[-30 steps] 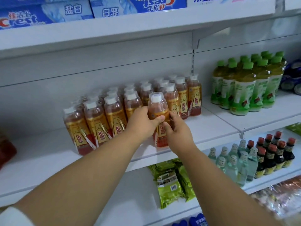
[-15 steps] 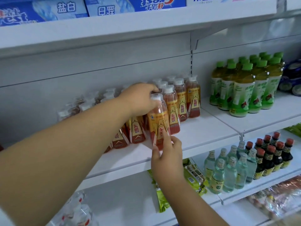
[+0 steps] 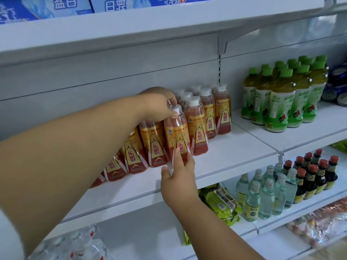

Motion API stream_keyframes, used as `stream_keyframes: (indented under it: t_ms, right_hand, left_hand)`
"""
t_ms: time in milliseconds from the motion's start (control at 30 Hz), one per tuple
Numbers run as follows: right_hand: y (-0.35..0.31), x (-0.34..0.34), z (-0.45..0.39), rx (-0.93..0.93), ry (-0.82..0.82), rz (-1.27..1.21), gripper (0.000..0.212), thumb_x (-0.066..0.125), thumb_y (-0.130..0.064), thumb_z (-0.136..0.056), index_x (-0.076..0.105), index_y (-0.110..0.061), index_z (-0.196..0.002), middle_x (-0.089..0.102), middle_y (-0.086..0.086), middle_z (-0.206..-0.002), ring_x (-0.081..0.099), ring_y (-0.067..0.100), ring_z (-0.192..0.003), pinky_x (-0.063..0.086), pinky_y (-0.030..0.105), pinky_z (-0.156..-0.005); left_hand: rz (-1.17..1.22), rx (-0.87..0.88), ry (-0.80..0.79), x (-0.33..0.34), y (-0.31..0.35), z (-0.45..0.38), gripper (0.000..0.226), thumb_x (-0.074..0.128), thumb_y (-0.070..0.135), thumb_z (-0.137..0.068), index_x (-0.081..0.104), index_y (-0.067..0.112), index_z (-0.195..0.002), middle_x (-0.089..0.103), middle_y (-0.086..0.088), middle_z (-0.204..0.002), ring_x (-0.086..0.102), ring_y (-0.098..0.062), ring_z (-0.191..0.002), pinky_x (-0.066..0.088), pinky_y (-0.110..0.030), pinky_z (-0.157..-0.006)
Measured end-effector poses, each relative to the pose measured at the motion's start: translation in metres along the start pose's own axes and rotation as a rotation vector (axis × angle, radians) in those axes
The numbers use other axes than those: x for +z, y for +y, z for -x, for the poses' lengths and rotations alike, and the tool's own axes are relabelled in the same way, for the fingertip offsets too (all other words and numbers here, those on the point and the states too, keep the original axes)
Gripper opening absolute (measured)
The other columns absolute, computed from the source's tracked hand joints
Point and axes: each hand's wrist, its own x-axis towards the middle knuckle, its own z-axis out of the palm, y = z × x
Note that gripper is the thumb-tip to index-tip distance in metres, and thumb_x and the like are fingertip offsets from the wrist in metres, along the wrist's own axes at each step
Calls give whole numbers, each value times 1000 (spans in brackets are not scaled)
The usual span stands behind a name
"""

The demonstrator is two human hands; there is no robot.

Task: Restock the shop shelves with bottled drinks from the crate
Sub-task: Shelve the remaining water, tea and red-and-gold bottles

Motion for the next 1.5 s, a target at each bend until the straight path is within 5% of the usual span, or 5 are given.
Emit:
stream_keyframes:
  t_ms: [733, 1200, 1500]
  right_hand:
    - [0, 6, -34, 33, 4, -10, 76, 55, -38, -100, 8, -33, -160, -2, -4, -167, 23, 23, -151, 31, 38, -118]
    - [7, 6, -34, -5, 21, 56, 70, 48, -35, -104, 7, -35, -160, -5, -5, -167, 19, 22, -153, 25, 33, -118]
    - [6, 7, -35, 11, 59, 65, 68, 52, -30, -102, 17, -22, -160, 17, 2, -158, 40, 23, -140, 33, 30, -114]
  left_hand:
    - [-18, 33, -16, 2, -11, -26, 44, 64, 38, -98, 55, 19, -137, 57, -4, -136, 55, -24, -120, 39, -30, -90]
    - [-9, 47, -39, 3, -23, -28, 45, 65, 46, -95, 55, 27, -134, 60, 1, -126, 55, -18, -106, 40, -32, -83]
    - [44, 30, 7, 11, -22, -30, 44, 64, 44, -96, 54, 27, -135, 56, -2, -135, 48, -17, -103, 38, -32, -83]
